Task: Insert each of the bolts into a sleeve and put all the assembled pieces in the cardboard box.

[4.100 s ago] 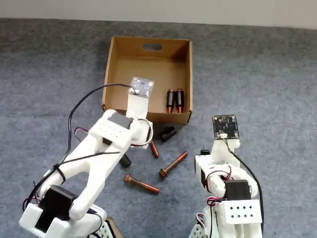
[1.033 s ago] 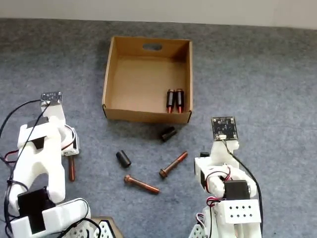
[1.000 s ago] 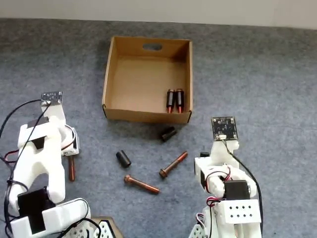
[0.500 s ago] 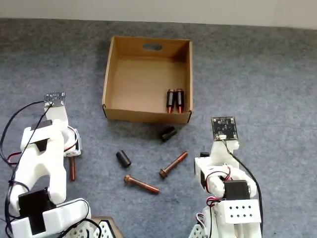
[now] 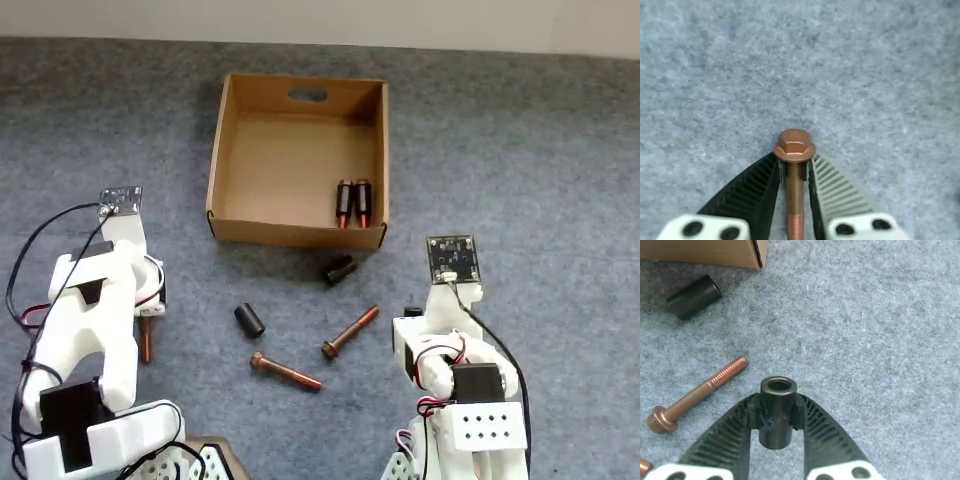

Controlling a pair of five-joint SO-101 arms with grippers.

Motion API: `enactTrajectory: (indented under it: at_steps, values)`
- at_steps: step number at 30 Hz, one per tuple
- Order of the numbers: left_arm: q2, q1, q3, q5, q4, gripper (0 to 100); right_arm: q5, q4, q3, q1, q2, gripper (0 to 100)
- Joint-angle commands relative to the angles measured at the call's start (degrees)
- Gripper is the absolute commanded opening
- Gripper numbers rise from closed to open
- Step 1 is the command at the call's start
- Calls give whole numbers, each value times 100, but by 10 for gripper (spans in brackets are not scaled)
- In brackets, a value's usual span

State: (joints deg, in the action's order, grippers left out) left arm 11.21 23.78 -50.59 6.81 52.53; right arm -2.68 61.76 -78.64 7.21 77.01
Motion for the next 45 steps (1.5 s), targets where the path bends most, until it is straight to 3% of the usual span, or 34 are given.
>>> enactTrajectory:
  at_steps: [1, 10, 14, 19, 25, 32, 39, 45]
  values:
    - [92, -40, 163, 26, 255, 7, 53, -31, 13, 48, 84, 5]
    - [1736, -75, 629, 35, 1310, 8, 26, -84, 84, 84, 84, 5]
    - [2756, -75, 637, -18, 1319, 8, 26, -716, 127, 189, 84, 5]
    - [3899, -435, 664, -721, 1231, 8, 62, -1807, 136, 611, 84, 5]
    - [5165, -1631, 655, -1292, 651, 8, 62, -3240, 75, 1420, 84, 5]
    - [5947, -2905, 602, -1908, -668, 9, 62, -4233, 75, 1525, 84, 5]
    - [5508, -3908, 611, -1943, -2312, 9, 70, -4268, 84, 1648, 295, 5]
    - [4884, -4593, 655, -1925, -3103, 9, 70, -3556, 13, 1666, 1877, 5]
